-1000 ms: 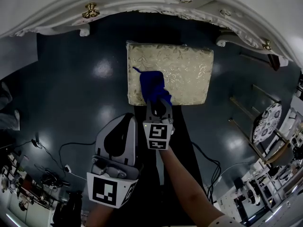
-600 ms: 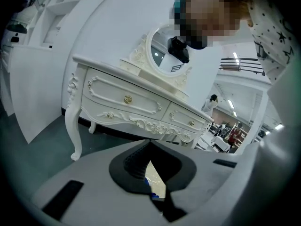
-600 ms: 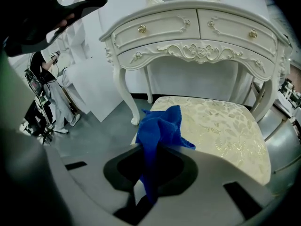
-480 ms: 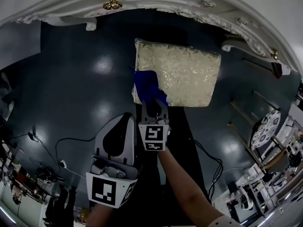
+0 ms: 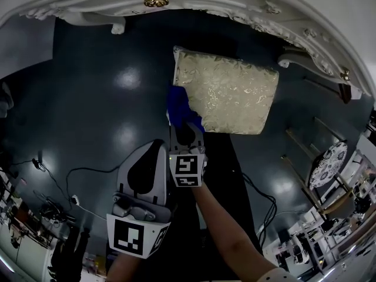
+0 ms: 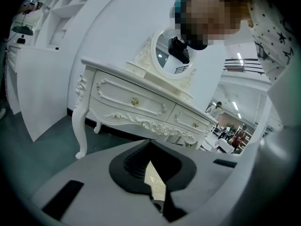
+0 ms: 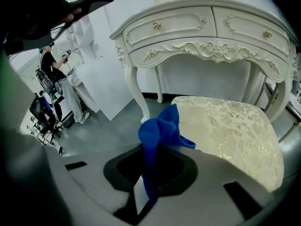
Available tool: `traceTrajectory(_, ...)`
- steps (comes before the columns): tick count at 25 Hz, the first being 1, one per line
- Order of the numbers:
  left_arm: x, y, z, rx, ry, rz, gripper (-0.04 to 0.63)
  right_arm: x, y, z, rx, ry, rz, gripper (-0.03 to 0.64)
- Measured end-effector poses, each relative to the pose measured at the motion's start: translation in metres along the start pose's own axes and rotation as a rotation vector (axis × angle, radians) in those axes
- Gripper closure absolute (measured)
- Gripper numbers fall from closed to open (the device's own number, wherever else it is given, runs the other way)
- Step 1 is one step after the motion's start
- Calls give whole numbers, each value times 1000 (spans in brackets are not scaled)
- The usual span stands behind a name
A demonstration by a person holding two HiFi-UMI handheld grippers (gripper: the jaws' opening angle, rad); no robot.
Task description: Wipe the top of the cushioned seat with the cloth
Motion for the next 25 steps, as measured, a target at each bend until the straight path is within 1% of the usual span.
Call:
traceTrajectory(8, 4, 1, 3, 3, 0, -12, 586, -6, 12, 2, 26, 4, -39, 557)
traceTrajectory(10, 4, 1, 3, 2, 0, -15, 586, -9, 17, 2, 27, 10, -67, 557)
traceTrajectory(13, 5, 1, 3, 1, 0, -21, 586, -15, 27, 3, 55, 32, -111, 557)
traceTrajectory(16, 6, 2, 3, 0, 0, -29, 586, -25, 31, 27, 92, 86, -142, 557)
traceTrajectory(18, 7, 3, 3, -2, 0, -33, 586, -29, 33, 29, 111, 100, -156, 557)
traceTrajectory(22, 7, 4, 1, -13, -3, -37, 586, -27, 36, 7, 78, 80, -179, 557)
traceTrajectory(25, 6, 2, -6, -19, -14, -42, 586, -25, 36, 7, 10, 111, -231, 557)
Point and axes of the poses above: the fingertips, and each gripper's own axes: x backward along the fingers, y to its left, z out of its underside, the point moved 2 cm from there along x, backward along the fingers, and after that the axes turned 8 degrees about -x, right-handed, at the moved point
